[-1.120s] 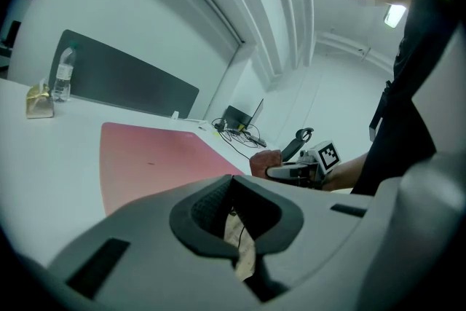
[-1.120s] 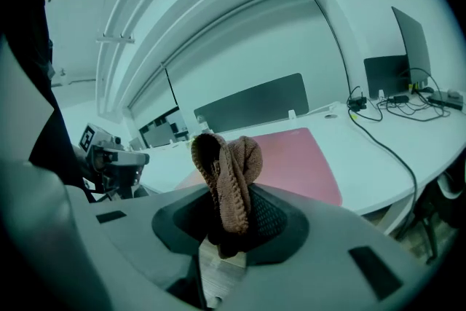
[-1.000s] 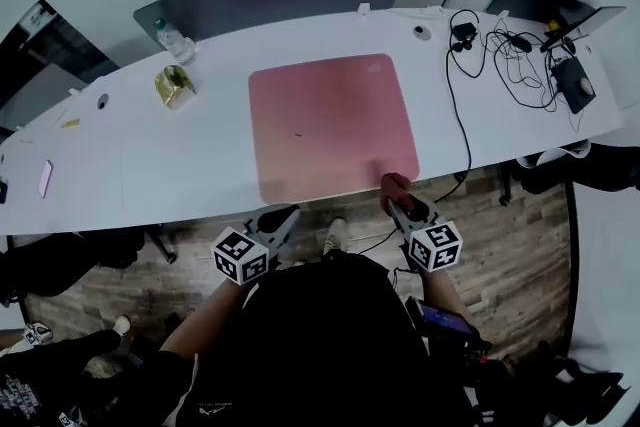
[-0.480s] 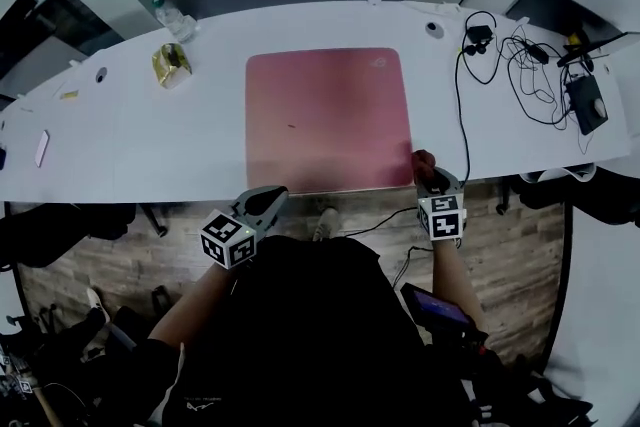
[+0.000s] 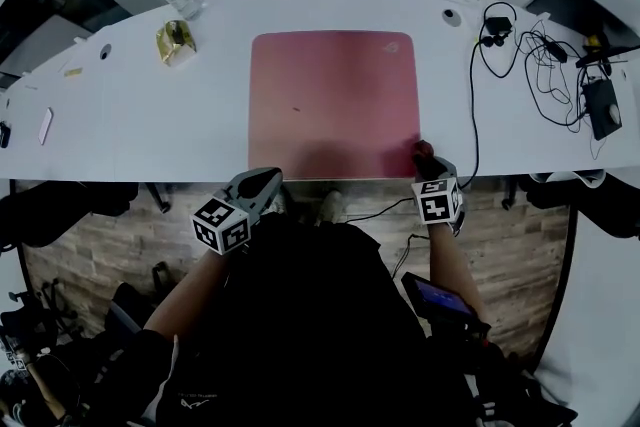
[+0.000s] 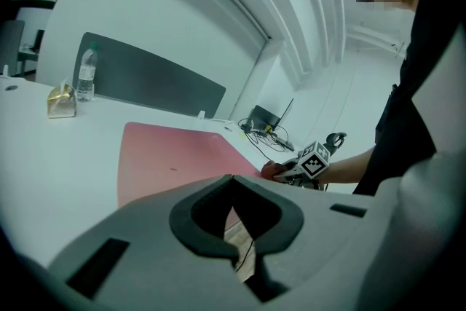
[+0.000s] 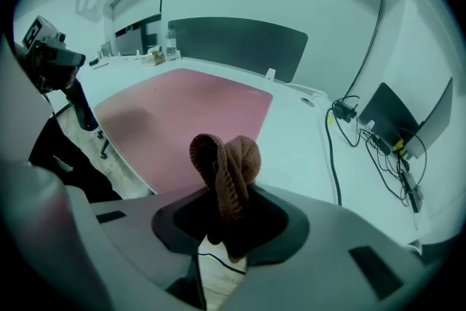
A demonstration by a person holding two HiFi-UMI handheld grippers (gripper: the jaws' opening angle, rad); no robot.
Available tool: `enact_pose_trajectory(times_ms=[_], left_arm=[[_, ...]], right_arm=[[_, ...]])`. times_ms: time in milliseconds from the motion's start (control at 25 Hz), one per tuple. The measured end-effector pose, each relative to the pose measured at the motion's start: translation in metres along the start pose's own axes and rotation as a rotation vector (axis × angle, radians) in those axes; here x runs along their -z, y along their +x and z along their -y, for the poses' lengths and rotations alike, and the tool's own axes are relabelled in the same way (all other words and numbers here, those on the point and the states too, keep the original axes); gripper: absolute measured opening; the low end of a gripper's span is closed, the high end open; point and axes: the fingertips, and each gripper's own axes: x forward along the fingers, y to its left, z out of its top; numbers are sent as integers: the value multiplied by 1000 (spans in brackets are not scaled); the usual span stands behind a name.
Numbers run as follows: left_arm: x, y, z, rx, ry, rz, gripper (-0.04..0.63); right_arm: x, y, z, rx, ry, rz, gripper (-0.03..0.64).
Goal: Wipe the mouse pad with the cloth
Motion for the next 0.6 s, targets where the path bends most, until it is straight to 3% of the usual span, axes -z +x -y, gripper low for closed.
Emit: enact_pose_trajectory(times_ms=[600], left_arm=[[-7,-23,-36,5,-23,30,9]], right_arm=[[-25,4,-57,-68,-30,-23,127]])
